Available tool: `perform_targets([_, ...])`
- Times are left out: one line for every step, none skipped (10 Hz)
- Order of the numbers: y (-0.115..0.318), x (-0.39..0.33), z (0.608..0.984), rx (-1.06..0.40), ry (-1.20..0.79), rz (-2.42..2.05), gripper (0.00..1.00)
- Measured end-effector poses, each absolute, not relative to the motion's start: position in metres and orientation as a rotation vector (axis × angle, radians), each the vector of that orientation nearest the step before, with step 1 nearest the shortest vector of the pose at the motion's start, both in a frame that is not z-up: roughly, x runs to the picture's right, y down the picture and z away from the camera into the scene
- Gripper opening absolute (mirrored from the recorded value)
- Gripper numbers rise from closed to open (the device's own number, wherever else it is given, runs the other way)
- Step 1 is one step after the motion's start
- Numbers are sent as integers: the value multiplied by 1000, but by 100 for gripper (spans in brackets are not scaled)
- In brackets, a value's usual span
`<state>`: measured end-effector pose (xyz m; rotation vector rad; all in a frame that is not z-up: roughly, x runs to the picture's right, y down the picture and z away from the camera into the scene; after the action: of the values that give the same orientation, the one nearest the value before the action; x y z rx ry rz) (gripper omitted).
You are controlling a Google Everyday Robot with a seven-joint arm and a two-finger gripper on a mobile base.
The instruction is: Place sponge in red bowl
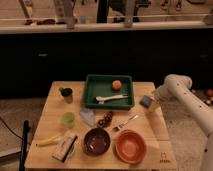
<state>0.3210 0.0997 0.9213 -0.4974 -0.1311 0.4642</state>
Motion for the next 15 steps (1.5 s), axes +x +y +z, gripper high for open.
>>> perform_targets([100,322,923,-493,-127,482,80])
perform_targets([101,325,925,-488,-122,506,80])
perform_targets([101,328,927,-484,-119,527,80])
perform_targets([102,330,928,-482,-116,546,80])
perform_targets([102,333,930,-479,-115,565,80])
perform_targets([102,335,932,-479,-119,582,80])
perform_targets([103,336,935,-485,-127,600,80])
perform_targets([104,336,938,-492,-137,612,80])
perform_targets([105,336,942,-503,-152,626,80])
perform_targets([106,336,944,-512,-165,639,80])
perform_targets([108,336,946,-518,-171,644,80])
perform_targets([108,336,947,-525,-182,649,80])
perform_targets([108,335,947,-530,-187,649,80])
perform_targets([106,334,948,-529,-194,647,80])
perform_targets([105,332,947,-533,-201,641,80])
